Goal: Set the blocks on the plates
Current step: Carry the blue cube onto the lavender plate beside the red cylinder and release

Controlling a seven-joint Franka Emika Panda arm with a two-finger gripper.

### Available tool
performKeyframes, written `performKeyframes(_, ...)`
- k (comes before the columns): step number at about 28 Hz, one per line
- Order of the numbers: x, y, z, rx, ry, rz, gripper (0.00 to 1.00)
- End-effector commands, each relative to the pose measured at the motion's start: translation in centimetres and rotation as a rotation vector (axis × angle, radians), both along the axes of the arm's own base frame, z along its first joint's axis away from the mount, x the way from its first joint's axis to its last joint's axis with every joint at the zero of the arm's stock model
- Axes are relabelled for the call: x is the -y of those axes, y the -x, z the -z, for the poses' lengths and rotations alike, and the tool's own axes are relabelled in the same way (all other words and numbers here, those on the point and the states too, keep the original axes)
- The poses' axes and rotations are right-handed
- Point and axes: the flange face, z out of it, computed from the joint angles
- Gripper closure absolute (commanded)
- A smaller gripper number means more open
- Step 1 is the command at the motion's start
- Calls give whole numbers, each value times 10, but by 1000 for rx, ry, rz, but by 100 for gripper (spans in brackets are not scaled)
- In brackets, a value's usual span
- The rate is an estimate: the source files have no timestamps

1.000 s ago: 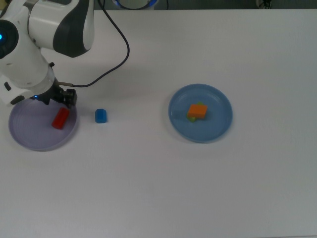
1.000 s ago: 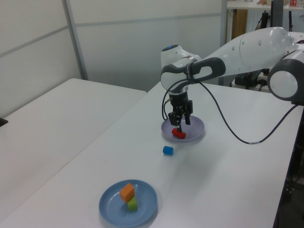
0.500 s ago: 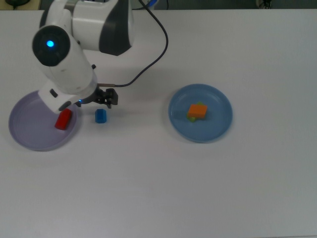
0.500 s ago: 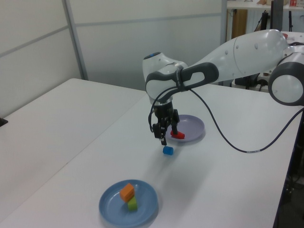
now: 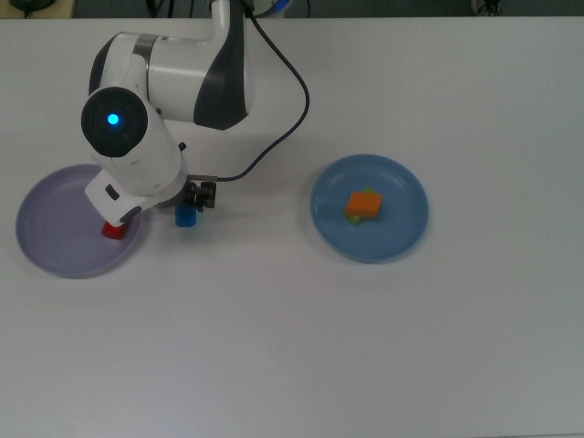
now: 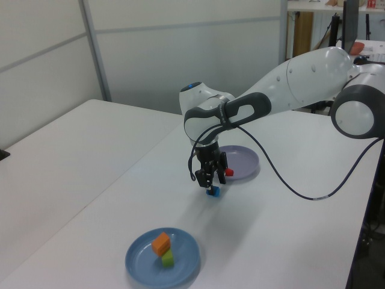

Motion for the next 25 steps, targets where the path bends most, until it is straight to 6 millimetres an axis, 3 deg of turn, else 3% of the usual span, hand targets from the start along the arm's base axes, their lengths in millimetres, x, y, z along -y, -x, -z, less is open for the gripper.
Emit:
performKeyframes(1, -12, -2, -5, 20, 23, -6, 31)
performKeyframes(7, -14, -2, -5, 20, 23, -9, 47)
performKeyframes(14, -12, -3, -1, 22, 30, -12, 47)
performKeyframes(19, -8, -5, 10, 23, 43, -14, 40)
performKeyframes(25, -6, -5, 16, 17, 49, -15, 39)
